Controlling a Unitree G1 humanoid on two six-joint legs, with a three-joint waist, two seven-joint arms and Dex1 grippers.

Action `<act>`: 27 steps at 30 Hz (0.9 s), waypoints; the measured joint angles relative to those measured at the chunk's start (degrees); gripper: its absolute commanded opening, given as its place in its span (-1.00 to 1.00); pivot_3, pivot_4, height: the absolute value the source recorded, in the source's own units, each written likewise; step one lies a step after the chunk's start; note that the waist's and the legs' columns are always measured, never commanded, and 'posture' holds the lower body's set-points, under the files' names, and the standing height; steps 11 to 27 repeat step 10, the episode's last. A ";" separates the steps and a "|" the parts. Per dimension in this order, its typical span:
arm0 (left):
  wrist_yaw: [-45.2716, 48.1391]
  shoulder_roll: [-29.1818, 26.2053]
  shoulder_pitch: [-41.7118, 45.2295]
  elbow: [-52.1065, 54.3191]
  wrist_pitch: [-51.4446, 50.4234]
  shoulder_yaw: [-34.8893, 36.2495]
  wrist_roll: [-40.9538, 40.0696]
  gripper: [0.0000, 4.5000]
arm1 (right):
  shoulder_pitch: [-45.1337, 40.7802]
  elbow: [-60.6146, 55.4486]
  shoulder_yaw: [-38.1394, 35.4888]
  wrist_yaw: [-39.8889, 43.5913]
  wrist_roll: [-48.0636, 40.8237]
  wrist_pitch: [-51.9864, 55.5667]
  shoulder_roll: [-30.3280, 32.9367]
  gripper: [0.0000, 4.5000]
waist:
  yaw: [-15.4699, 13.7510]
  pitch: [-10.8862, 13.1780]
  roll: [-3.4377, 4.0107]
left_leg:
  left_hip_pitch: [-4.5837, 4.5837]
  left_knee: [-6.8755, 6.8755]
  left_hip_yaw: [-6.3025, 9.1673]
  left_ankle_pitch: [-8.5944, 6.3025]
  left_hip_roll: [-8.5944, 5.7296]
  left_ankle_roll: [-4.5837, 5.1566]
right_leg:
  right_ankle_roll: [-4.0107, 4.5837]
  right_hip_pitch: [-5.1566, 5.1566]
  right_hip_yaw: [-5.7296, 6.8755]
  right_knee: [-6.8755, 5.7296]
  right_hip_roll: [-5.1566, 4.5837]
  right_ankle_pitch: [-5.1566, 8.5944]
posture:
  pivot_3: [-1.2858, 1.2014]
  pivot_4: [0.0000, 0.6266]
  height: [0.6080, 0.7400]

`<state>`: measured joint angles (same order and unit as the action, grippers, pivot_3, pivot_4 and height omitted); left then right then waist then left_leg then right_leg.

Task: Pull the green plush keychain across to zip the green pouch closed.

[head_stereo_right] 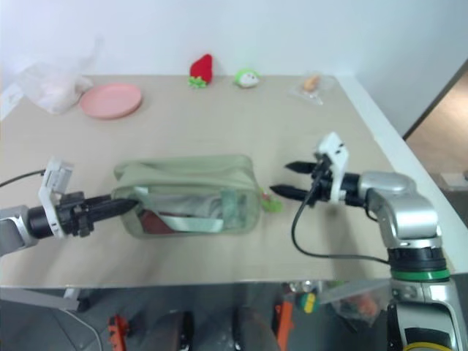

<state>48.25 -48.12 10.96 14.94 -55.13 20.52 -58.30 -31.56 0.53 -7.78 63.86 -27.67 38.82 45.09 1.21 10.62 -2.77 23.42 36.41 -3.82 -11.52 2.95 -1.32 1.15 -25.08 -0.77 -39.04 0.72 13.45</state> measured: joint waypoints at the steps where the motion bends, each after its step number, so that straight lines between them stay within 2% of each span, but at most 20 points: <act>1: -0.65 0.00 0.14 0.00 -0.45 0.79 -0.90 0.22 | 0.01 -0.31 -1.60 0.46 -1.71 1.03 0.73 0.83 | 0.00 0.00 0.00 | 0.01 0.00 -0.01 -0.02 0.01 0.02 | 0.00 -0.01 -0.01 0.00 0.00 0.01 | 0.03 -0.52 1.00; 7: 1.04 -3.11 -4.74 0.23 -0.96 9.19 -2.90 0.22 | 2.78 -3.78 -8.57 1.86 -9.36 4.99 3.65 0.83 | 0.38 0.01 -0.01 | -0.03 -0.05 -0.03 -0.08 0.06 0.07 | 0.05 -0.04 -0.02 0.00 0.04 0.10 | 0.03 -0.52 1.00; 10: 0.85 -3.36 -5.51 -4.16 -0.95 14.41 -3.17 0.22 | 4.92 -6.48 -10.54 1.29 -12.85 6.84 3.68 0.83 | 0.36 0.01 0.01 | -0.06 -0.05 0.00 -0.07 0.10 0.06 | 0.10 -0.03 0.04 -0.03 0.07 0.07 | 0.03 -0.52 1.00; 27: 0.85 -3.36 -5.51 -4.16 -0.95 14.41 -3.17 0.22 | 4.92 -6.48 -10.54 1.29 -12.85 6.84 3.68 0.83 | 0.36 0.01 0.01 | -0.06 -0.05 0.00 -0.07 0.10 0.06 | 0.10 -0.03 0.04 -0.03 0.07 0.07 | 0.03 -0.52 1.00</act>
